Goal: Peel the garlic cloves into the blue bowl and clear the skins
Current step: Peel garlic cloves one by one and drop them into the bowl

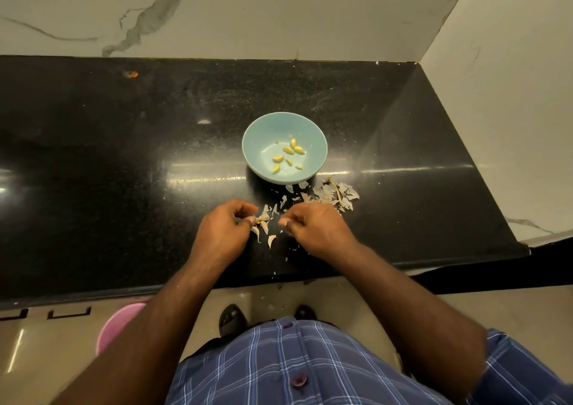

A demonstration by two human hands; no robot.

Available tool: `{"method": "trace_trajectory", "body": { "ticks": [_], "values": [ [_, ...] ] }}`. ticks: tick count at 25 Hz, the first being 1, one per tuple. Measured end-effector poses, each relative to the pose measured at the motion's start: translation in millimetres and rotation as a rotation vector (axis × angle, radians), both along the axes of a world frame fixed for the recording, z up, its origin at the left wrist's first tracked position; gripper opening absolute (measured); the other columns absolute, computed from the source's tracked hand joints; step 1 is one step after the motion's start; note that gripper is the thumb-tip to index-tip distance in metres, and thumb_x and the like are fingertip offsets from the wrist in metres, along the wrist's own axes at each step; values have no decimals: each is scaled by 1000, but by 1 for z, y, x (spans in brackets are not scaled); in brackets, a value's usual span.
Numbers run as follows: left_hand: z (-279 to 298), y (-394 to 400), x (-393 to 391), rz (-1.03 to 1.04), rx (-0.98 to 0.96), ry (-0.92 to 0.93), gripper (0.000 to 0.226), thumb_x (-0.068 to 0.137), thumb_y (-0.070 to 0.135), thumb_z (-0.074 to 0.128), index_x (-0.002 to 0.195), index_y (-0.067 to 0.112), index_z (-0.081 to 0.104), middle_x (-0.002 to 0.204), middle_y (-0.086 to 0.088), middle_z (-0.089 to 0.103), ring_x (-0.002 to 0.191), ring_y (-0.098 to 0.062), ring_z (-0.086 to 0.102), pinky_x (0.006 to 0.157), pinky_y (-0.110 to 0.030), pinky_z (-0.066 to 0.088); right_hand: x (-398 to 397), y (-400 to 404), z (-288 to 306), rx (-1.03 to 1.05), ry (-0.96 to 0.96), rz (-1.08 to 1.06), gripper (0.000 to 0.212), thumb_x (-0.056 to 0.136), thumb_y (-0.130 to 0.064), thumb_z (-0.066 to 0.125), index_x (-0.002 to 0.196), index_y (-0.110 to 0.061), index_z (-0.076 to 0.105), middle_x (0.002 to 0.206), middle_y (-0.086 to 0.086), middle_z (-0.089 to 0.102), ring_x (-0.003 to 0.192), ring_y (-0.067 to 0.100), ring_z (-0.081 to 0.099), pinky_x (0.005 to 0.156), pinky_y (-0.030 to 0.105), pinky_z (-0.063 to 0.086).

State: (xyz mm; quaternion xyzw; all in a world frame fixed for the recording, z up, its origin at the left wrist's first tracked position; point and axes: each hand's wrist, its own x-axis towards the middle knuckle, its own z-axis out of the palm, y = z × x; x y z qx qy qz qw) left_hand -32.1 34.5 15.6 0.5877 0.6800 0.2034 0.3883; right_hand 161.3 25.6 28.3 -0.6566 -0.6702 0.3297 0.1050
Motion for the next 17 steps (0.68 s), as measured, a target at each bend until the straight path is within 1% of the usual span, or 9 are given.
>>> {"method": "trace_trajectory", "body": {
  "ticks": [2, 5, 7, 10, 12, 14, 15, 17],
  "values": [
    [2, -2, 0, 7, 20, 10, 14, 96, 23, 67, 106, 32, 73, 88, 21, 65, 81, 3, 59, 64, -15, 38, -8, -4, -5, 3, -56, 115, 25, 97, -36, 65, 118, -26, 73, 107, -3, 67, 100, 14, 59, 87, 32, 49],
    [3, -5, 0, 22, 34, 5, 16, 97, 23, 67, 109, 30, 74, 90, 20, 67, 81, 4, 59, 65, -14, 39, -19, -8, -12, 48, -119, 143, 32, 96, -43, 64, 122, -27, 70, 105, -5, 56, 105, 16, 54, 85, 35, 48],
    [5, -7, 1, 30, 42, 2, 16, 97, 23, 66, 110, 29, 74, 91, 20, 67, 82, 3, 60, 65, -14, 38, -23, -11, -16, 67, -152, 133, 31, 95, -45, 65, 119, -27, 70, 108, -4, 56, 106, 16, 53, 86, 36, 49],
    [9, -7, 3, 47, 67, -5, 16, 97, 23, 66, 109, 29, 74, 91, 19, 66, 82, 3, 59, 66, -13, 38, -25, -16, -19, 78, -154, 143, 22, 95, -43, 64, 108, -26, 67, 108, -5, 55, 102, 15, 53, 87, 41, 52],
    [11, -7, 4, 34, 74, -54, 14, 97, 23, 67, 106, 30, 73, 89, 18, 68, 83, -1, 64, 68, -16, 44, -22, -14, -17, 76, -99, 101, 16, 97, -40, 63, 103, -25, 64, 106, -6, 55, 98, 13, 53, 86, 39, 51],
    [10, -6, 6, -28, 34, -194, 11, 95, 25, 70, 103, 31, 74, 86, 12, 72, 81, -8, 69, 74, -28, 55, -16, -8, -8, 82, 26, -17, 10, 96, -36, 64, 91, -27, 63, 99, -7, 58, 92, 12, 55, 84, 38, 50],
    [10, -6, 9, -66, 3, -274, 10, 94, 26, 71, 102, 31, 75, 85, 8, 73, 80, -10, 70, 75, -33, 58, -12, -5, -3, 82, 88, -77, 12, 95, -33, 66, 86, -27, 63, 94, -7, 61, 88, 12, 57, 82, 39, 51],
    [13, -7, 16, -91, -56, -425, 9, 92, 25, 73, 100, 27, 77, 86, 3, 76, 79, -12, 70, 73, -34, 57, -3, -1, 5, 69, 195, -159, 13, 95, -28, 67, 82, -23, 67, 85, -7, 67, 82, 12, 62, 78, 40, 55]
  ]
}}
